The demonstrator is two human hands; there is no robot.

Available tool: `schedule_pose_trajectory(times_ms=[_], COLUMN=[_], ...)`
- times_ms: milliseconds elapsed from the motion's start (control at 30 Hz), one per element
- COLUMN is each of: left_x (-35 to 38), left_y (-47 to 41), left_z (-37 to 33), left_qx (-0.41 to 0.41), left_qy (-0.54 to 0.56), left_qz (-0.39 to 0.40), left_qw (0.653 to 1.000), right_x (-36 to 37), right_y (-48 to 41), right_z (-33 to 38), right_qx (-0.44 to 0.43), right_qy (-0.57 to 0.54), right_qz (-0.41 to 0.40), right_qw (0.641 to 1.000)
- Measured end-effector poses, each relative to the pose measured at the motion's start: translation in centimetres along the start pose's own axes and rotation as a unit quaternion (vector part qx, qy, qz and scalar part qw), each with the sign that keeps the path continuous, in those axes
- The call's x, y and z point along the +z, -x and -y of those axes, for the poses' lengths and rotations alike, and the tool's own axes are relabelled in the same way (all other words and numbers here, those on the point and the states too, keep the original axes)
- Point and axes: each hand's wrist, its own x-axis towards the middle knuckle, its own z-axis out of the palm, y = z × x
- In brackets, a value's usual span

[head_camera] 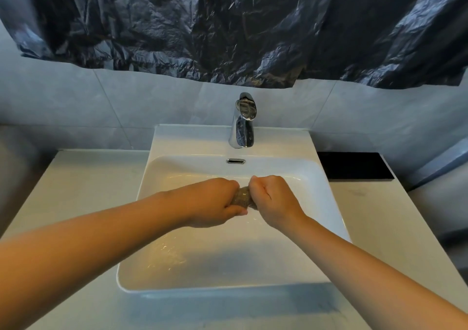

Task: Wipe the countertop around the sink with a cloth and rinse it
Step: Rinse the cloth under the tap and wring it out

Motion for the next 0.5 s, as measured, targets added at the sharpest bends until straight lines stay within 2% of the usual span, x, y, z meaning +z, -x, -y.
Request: schedule_pose_trajectory(times_ms=[167, 267, 367, 500], left_x=[0.9, 0.8, 0.3, 0.3], left_y=[-0.3, -0.7, -0.6, -0.1], left_z=[0.6, 0.9, 0.8, 1.5], left_qx=[0.065, 0.066, 0.015, 0.009], left_qy=[-0.115, -0.104, 0.073, 0.278], left_qz=[-0.05, -0.043, -0.008, -0.025], left_qw=[0.99, 0.991, 0.997, 0.96], right_x=[0.9, 0.5, -0.9, -2.6], right_y=[0.3, -0.2, -0.3, 0.5], right_z=[-0.6, -0.3, 0.6, 1.0], right_qx=[0.109, 0.157, 0.127, 0.089], right_qy=[-0.059, -0.076, -0.021, -0.055], right_qz=[0.041, 0.076, 0.094, 0.013], right_qw=[0.991, 0.982, 0.987, 0.994])
